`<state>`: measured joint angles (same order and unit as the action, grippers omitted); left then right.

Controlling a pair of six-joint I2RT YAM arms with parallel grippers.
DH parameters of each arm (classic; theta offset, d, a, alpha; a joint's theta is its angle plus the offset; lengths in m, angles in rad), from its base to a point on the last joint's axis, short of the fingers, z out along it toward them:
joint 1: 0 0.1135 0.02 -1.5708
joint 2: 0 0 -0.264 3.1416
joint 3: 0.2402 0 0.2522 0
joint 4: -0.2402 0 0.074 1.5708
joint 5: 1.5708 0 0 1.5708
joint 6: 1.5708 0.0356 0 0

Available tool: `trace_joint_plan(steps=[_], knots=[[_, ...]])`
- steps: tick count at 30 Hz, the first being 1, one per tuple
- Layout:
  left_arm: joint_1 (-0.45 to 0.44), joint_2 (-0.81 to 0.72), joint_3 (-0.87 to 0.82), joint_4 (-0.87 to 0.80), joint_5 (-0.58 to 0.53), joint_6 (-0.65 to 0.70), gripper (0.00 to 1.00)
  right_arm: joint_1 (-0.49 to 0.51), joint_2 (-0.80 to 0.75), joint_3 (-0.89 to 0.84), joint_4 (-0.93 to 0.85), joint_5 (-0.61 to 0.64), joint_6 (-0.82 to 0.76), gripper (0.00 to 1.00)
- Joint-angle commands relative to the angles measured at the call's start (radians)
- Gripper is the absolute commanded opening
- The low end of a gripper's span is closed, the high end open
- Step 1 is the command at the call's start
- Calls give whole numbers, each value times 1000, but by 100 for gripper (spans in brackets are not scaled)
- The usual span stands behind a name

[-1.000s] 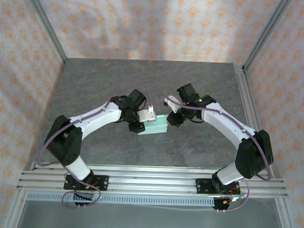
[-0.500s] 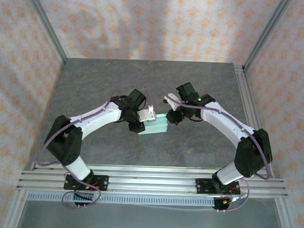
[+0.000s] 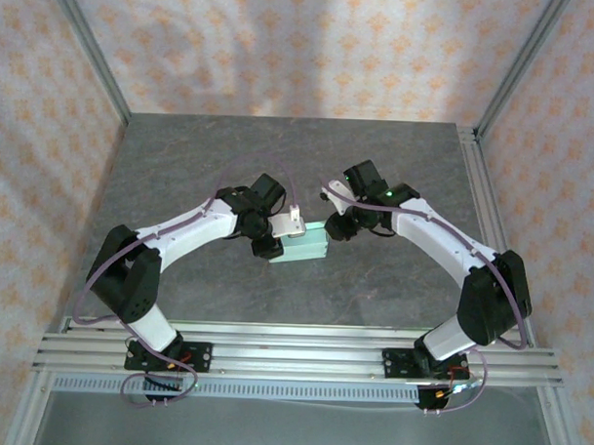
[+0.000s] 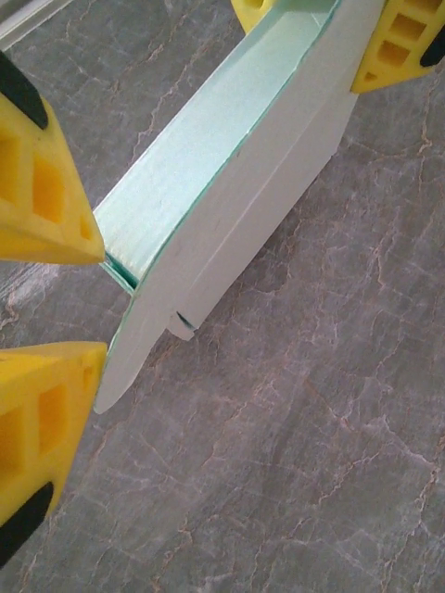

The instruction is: Fold the paper box

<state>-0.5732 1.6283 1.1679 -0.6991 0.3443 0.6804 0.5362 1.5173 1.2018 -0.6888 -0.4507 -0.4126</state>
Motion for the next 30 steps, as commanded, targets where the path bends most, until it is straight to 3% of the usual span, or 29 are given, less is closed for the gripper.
trace_joint_plan(steps=[1, 8, 12, 17, 26, 30], knots=[[4, 34, -14, -26, -8, 5, 30, -14, -40, 11, -17, 33, -10, 32], [4, 38, -17, -31, -11, 11, 30, -45, -74, 6, -30, 25, -41, 41], [4, 40, -17, -30, -12, 7, 30, -49, -68, 16, -72, -55, -93, 47], [4, 40, -23, -25, -10, 10, 31, -41, -27, 36, -88, -83, -111, 47], [4, 42, -24, -29, -10, 13, 31, -31, 50, 94, -93, -75, -111, 32], [4, 45, -22, -30, -9, 10, 31, -27, 68, 112, -98, -79, -109, 17]])
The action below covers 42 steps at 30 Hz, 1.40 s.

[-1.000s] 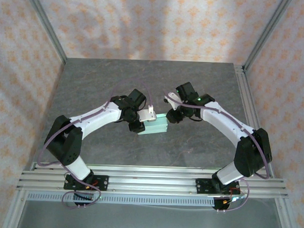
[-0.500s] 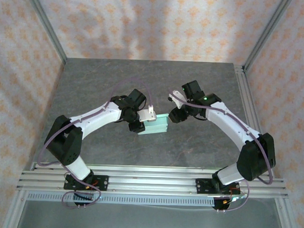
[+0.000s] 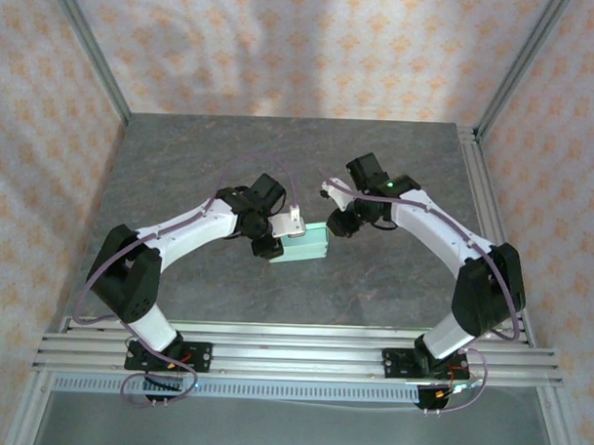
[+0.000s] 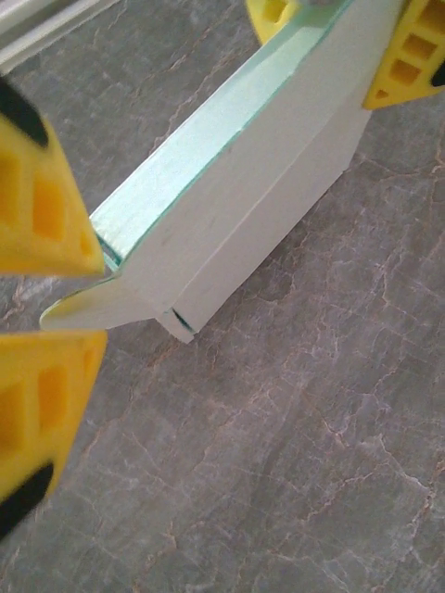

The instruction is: Fold the paper box

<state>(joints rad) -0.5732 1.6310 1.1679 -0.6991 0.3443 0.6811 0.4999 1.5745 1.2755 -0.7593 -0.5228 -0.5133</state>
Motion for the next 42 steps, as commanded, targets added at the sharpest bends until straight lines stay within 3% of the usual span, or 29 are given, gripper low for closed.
trace_joint_plan(steps=[1, 7, 13, 19, 26, 42], knots=[[4, 42, -22, -31, -10, 10, 31, 11, 11, 42, -32, -6, -8, 14], [4, 40, -22, -31, -13, 8, 31, 22, -2, 30, -36, 4, 25, 0], [4, 38, -19, -19, -19, -5, 34, 36, -29, -2, 22, 54, 123, 0], [1, 42, -23, -11, -19, -21, 39, 39, -56, -29, 67, 181, 319, 0], [-8, 43, -31, 10, -35, -31, 40, 45, -100, -50, 91, 200, 568, 0], [-11, 72, -9, 15, -33, -64, 41, 92, -141, -145, 205, 313, 765, 0]])
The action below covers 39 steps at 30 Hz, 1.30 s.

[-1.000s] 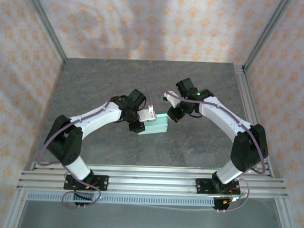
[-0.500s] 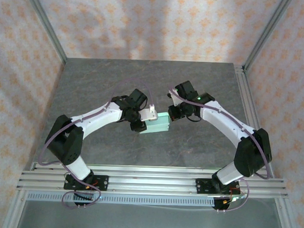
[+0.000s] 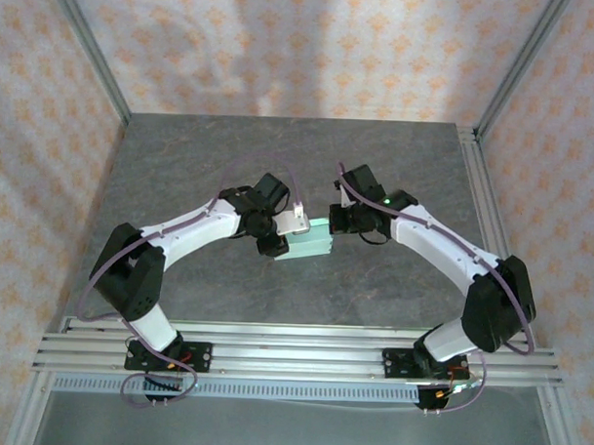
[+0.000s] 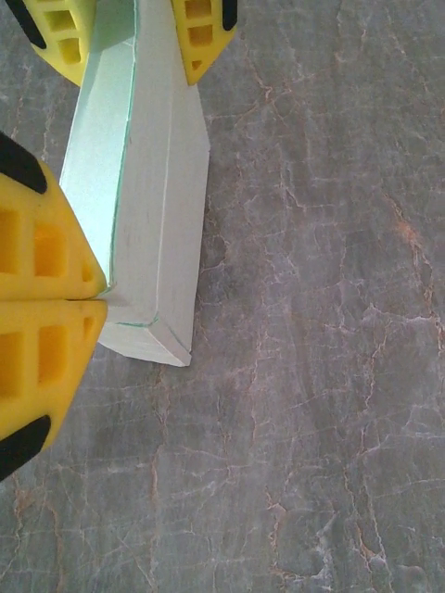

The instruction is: Fold the paper box

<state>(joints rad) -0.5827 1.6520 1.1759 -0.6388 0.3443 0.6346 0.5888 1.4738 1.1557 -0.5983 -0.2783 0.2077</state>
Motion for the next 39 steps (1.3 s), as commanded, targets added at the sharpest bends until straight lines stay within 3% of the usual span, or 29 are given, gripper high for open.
trace_joint_plan(steps=[1, 15, 27, 39], knots=[[-3, 52, -15, -45, -33, -18, 41, 3, -43, -35, 54, 69, 40, 0], [-4, 62, 0, -48, -34, -38, 44, 20, -55, -82, 96, 125, 114, 0], [-5, 67, 22, -59, -33, -64, 48, 33, -84, -172, 158, 168, 70, 0], [-8, 34, 44, -63, -35, -122, 58, 62, -93, -182, 183, 218, 10, 0]])
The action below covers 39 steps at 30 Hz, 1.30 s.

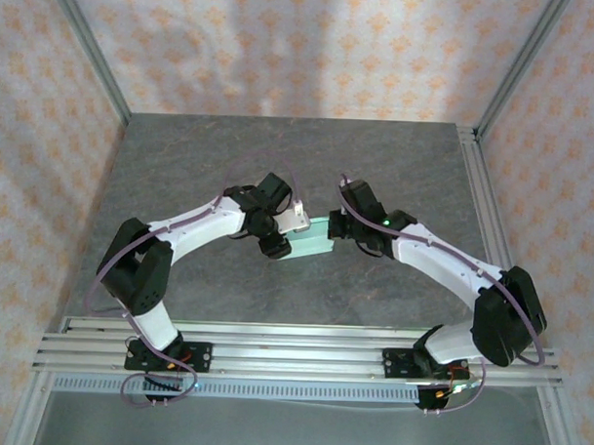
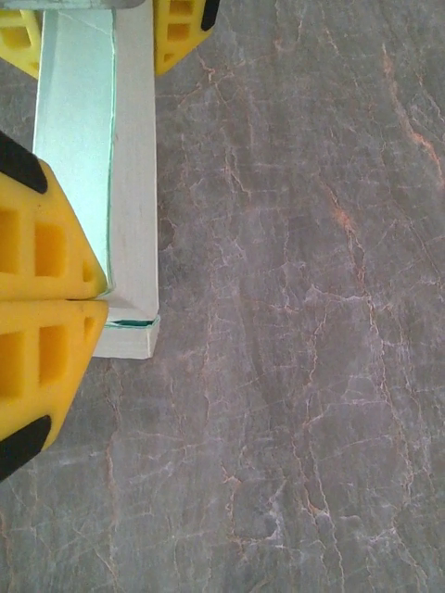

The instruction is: Fold the paper box

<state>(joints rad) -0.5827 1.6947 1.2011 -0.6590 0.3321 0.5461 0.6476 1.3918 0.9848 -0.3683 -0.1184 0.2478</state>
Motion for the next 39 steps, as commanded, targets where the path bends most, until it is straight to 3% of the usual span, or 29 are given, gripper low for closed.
trace_joint_plan(steps=[1, 15, 20, 24, 31, 34, 39], knots=[[-8, -16, 18, -39, -25, -36, 61, 4, -12, -9, -47, 59, -33, 0], [-8, -190, -69, 76, -27, -139, 100, 17, -23, 6, -52, 89, -52, 0], [-8, -308, -143, 198, -50, -302, 100, 21, -26, 13, -53, 94, -58, 1], [-12, -400, -193, 267, -146, -564, 100, 23, -17, 15, -50, 97, -61, 1], [-70, -509, -217, 117, -382, -948, 96, 27, -10, 31, -60, 122, -66, 1], [-94, -528, -215, 63, -391, -1052, 88, 29, -12, 37, -70, 136, -66, 1], [-105, -478, -165, -16, -333, -1111, 78, 37, -10, 44, -72, 150, -56, 1]])
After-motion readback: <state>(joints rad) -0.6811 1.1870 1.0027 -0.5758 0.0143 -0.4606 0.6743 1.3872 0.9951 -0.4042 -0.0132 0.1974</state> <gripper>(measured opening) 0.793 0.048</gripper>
